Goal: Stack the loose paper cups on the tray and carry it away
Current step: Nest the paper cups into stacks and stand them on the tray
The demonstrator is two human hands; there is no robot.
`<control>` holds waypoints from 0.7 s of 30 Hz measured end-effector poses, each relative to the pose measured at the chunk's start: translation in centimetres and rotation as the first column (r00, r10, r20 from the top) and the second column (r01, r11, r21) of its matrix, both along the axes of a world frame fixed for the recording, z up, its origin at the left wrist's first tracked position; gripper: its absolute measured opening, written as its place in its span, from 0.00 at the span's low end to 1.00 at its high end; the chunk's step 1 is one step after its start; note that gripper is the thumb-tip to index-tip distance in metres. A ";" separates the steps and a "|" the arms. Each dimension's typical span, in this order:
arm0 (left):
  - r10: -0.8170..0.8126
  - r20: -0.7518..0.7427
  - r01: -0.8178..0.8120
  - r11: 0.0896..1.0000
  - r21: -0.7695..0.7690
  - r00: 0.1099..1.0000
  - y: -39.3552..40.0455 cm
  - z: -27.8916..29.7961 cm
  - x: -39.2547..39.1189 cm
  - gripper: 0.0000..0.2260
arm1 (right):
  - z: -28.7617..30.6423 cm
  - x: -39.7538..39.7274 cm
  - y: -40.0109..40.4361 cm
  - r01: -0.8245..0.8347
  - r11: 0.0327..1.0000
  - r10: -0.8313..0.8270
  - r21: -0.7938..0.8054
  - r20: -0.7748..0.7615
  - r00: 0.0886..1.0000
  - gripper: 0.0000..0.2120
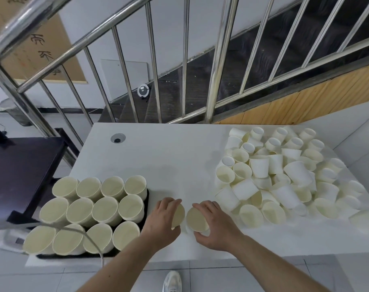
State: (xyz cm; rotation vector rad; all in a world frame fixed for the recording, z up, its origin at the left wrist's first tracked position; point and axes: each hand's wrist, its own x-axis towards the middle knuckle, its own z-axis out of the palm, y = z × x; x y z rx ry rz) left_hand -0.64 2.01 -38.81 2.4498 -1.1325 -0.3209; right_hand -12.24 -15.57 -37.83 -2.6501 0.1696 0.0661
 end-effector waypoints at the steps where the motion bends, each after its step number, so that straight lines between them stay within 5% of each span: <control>1: 0.013 0.010 -0.013 1.000 -0.007 1.000 0.2 0.2 -0.4 0.32 | 0.1 -0.1 0.2 -0.009 1.000 0.009 0.002 0.009 1.000 0.36; 21: 0.246 0.068 -0.222 0.943 -0.247 0.967 11.6 6.0 -4.1 0.32 | 4.3 -0.1 8.7 -0.098 0.994 0.086 0.047 0.209 0.974 0.34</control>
